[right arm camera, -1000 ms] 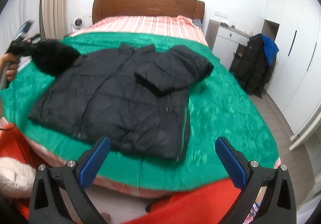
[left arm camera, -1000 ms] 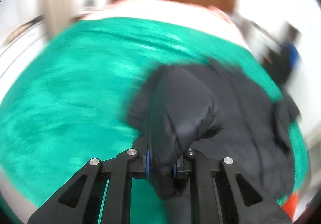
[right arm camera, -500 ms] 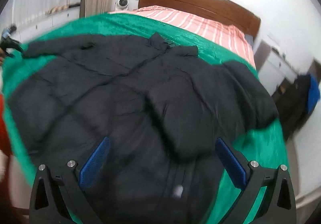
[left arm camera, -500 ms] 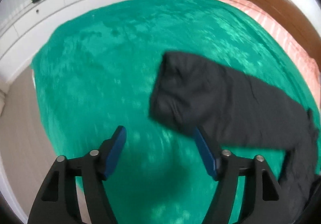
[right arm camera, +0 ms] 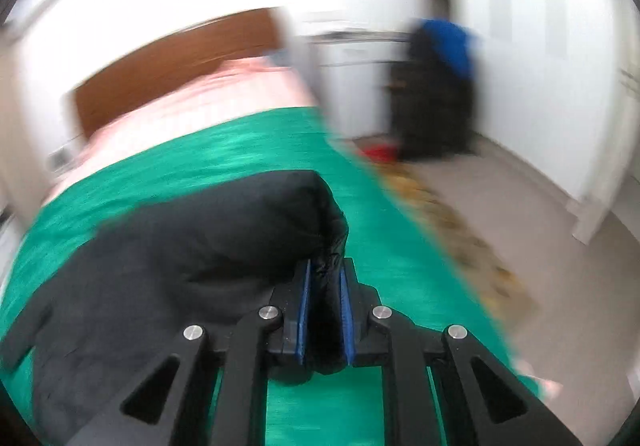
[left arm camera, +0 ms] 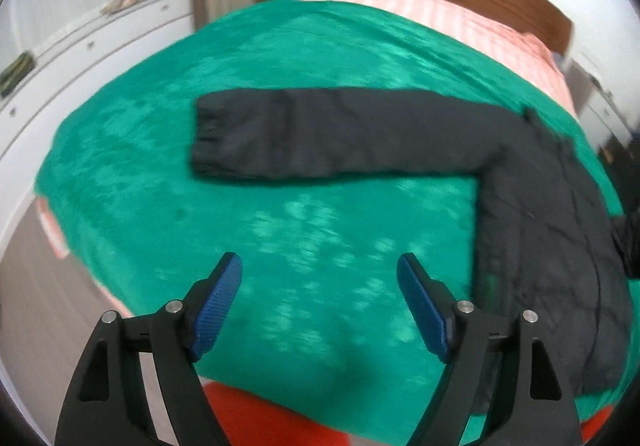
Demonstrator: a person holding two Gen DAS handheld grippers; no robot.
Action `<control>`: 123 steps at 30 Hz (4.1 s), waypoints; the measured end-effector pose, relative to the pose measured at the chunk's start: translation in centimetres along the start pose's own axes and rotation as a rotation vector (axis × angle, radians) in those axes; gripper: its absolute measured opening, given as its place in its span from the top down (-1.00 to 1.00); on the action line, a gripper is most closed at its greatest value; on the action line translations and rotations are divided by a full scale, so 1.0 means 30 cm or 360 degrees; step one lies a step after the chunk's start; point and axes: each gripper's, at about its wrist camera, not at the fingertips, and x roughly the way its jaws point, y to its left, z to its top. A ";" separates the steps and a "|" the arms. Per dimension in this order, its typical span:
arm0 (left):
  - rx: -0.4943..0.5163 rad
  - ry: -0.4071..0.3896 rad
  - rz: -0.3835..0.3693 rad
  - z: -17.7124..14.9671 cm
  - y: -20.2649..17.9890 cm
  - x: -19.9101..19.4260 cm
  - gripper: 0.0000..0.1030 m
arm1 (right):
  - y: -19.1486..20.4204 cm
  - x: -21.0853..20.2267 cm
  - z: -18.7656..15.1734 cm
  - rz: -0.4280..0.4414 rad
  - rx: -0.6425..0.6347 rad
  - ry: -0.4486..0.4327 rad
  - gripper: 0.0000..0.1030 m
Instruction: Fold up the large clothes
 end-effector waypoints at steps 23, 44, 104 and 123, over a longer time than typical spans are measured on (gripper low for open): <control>0.0099 0.0099 -0.0195 -0.140 -0.301 0.099 -0.76 | 0.416 -0.392 -0.556 0.0082 -0.0509 0.0175 -0.83; 0.0110 0.0106 -0.0207 -0.238 -0.284 0.093 -0.76 | 0.737 -0.487 -0.693 -0.0036 -0.1079 0.0100 -0.83; 0.0139 0.0118 -0.0172 -0.259 -0.292 0.093 -0.79 | 0.756 -0.449 -0.784 0.0044 -0.1128 0.0257 -0.83; 0.0080 0.0324 -0.0575 -0.267 -0.269 0.142 -0.83 | 0.536 -0.285 -0.788 0.0417 -0.0624 0.0506 -0.83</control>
